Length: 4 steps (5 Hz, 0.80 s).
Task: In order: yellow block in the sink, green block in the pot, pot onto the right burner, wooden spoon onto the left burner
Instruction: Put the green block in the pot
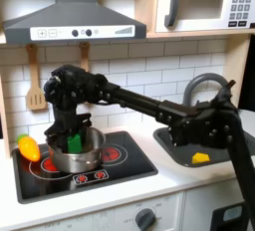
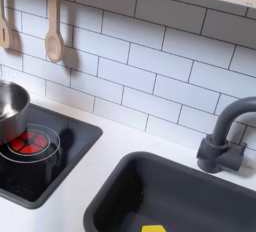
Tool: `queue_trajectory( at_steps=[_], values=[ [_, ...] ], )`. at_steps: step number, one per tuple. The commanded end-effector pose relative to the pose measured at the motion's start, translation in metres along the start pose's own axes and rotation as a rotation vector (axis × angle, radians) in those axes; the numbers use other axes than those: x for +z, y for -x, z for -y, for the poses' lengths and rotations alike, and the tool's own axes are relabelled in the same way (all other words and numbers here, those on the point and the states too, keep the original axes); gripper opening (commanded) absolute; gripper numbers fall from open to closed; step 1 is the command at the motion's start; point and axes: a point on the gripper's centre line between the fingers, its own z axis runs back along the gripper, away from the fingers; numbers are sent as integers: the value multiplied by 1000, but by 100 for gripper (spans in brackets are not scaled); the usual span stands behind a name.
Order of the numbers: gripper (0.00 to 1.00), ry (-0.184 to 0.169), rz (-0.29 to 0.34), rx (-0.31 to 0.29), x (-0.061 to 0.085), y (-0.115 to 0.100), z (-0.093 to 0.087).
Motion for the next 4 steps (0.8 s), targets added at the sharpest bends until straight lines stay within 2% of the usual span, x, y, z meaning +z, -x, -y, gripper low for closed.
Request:
queue_trajectory(
  at_steps=[1,2,4],
  values=[
    [0,-11,-11,-12,-5,-1,3],
    [0,-5,-26,-32,-12,-1,13],
    [0,-16,-42,-29,-18,3,9]
  ],
)
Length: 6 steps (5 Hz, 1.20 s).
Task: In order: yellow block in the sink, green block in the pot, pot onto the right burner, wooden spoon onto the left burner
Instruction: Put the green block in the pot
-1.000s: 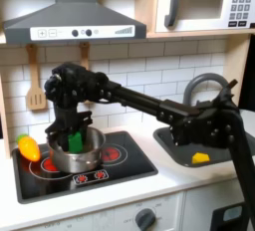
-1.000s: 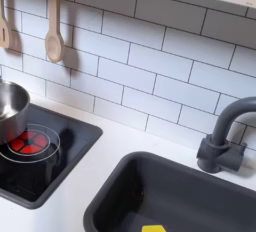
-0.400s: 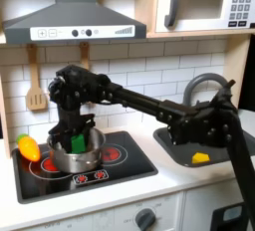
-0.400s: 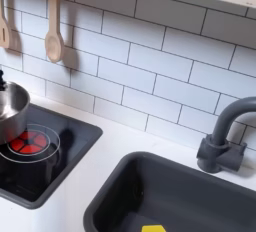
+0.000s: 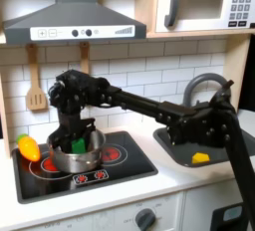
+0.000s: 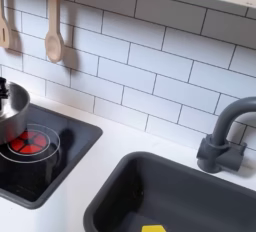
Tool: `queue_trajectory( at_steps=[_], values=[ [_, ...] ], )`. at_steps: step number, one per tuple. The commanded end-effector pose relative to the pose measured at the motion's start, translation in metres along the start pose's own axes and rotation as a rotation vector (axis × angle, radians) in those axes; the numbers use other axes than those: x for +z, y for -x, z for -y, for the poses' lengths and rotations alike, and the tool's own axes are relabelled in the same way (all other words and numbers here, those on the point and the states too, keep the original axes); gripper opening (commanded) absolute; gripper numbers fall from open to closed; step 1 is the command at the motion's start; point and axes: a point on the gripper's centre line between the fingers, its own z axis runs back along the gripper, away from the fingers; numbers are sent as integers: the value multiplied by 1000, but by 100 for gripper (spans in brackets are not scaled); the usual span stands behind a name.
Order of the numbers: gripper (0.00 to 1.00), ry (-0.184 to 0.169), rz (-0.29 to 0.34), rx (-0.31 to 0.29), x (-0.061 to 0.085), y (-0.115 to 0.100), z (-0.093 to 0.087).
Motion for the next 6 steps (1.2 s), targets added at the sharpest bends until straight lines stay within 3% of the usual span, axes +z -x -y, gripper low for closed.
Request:
queue_trajectory(
  at_steps=[1,2,3,5,6],
  values=[
    [0,-6,-20,-6,-8,4,1],
    [0,-1,-19,-7,-7,4,3],
    [98,4,-20,-12,-5,3,3],
    [100,14,-15,-21,-1,6,6],
    [100,25,6,-32,10,3,9]
  ],
)
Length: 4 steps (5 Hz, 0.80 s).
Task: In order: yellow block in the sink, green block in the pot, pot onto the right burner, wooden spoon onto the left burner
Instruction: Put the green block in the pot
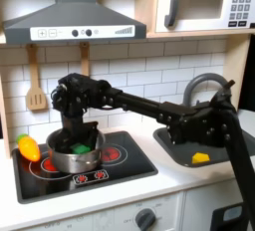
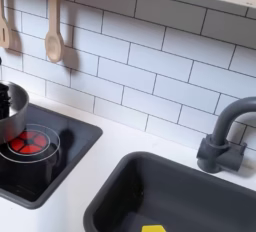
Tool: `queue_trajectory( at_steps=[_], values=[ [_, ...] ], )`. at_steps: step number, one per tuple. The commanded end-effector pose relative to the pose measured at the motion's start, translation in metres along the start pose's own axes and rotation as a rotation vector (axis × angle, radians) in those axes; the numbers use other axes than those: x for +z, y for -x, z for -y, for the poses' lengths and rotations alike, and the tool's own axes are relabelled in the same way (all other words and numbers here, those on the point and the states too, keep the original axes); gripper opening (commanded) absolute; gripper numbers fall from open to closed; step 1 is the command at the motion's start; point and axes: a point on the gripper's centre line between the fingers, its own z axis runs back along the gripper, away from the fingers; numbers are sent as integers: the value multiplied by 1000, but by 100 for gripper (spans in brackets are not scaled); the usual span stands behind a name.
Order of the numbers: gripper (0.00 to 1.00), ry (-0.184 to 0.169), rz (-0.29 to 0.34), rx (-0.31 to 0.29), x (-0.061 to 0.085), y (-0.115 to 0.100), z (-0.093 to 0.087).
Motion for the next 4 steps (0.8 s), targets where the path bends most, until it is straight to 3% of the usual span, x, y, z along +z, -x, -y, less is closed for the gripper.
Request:
queue_trajectory(
  at_steps=[1,3,4],
  values=[
    [100,26,47,-14,26,0,11],
    [100,29,116,-70,57,3,27],
    [100,30,118,-81,60,7,32]
  ],
)
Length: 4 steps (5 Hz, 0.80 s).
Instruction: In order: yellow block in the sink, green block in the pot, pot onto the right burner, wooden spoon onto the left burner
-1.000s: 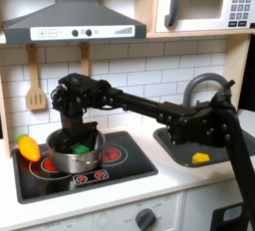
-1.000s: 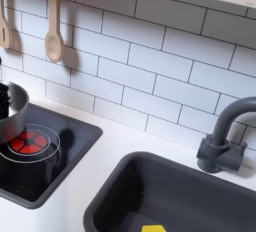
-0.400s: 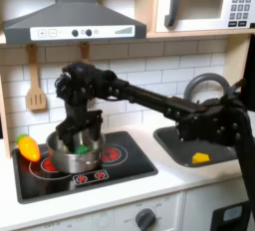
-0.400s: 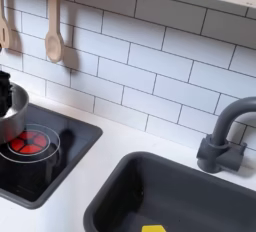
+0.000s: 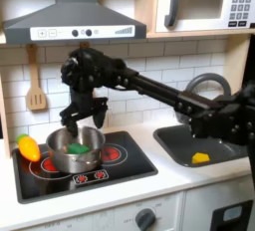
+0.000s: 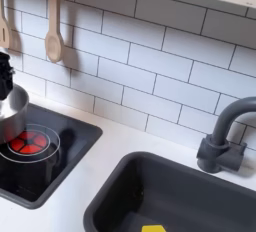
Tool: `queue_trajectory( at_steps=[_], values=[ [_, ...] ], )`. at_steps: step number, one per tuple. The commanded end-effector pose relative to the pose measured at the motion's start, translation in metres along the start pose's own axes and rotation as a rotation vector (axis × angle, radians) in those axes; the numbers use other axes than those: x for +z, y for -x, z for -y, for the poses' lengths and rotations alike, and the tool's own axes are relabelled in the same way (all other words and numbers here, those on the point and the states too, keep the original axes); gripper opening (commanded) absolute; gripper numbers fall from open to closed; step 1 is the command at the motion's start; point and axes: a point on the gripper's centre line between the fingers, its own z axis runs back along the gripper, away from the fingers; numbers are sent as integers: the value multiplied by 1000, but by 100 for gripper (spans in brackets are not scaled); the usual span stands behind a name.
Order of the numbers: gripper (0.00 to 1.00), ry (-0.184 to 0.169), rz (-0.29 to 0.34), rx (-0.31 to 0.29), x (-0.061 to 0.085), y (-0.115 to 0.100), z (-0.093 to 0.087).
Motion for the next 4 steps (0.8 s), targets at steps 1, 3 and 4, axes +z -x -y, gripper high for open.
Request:
queue_trajectory(
  at_steps=[1,3,4],
  values=[
    [100,10,-32,-57,-7,7,22],
    [100,29,-92,-95,-29,11,40],
    [100,19,-104,-98,-34,13,36]
  ],
)
